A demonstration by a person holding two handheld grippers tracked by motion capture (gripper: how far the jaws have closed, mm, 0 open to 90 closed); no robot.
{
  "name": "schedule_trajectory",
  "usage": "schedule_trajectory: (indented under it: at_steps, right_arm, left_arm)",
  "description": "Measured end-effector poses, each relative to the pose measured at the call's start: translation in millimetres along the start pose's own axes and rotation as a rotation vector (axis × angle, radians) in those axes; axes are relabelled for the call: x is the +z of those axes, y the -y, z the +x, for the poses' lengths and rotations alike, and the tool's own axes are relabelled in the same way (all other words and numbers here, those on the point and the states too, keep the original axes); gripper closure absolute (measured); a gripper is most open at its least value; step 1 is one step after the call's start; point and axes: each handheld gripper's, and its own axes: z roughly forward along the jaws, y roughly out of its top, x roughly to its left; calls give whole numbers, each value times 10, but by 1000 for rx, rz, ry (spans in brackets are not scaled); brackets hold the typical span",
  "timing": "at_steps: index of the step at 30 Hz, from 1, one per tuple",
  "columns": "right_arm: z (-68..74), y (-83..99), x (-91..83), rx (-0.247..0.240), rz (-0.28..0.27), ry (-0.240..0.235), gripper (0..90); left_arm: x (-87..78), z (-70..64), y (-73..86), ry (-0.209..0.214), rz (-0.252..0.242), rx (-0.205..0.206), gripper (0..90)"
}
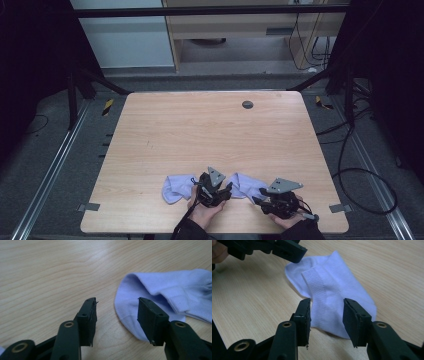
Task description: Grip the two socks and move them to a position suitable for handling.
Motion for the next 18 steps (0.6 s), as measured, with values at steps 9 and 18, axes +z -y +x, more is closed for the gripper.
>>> schedule_trajectory:
  at_steps: [9,18]
  right_arm:
    - [37,8,72,-12,41,-28,636]
    - [33,3,120,-23,75,-9,780]
  left_arm:
    - [57,-60,34,4,22,-4,630]
    - [65,-111,45,-4,11,-6,807]
